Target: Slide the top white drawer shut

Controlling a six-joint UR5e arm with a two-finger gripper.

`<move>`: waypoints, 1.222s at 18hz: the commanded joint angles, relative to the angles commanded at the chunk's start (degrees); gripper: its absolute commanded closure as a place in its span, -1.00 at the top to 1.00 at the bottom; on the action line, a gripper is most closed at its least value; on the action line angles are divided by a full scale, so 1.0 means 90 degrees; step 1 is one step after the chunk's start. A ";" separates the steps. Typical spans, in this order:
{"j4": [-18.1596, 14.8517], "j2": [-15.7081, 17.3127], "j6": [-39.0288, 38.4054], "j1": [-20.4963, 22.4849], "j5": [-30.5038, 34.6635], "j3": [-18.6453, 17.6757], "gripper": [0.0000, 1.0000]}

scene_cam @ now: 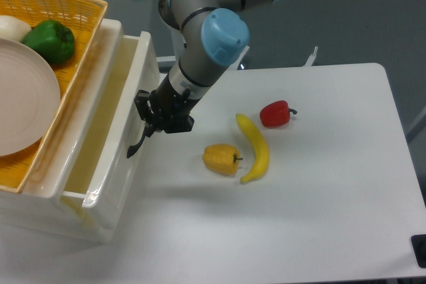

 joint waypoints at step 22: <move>0.0020 0.0117 -0.0157 -0.0089 0.0223 -0.0128 -0.59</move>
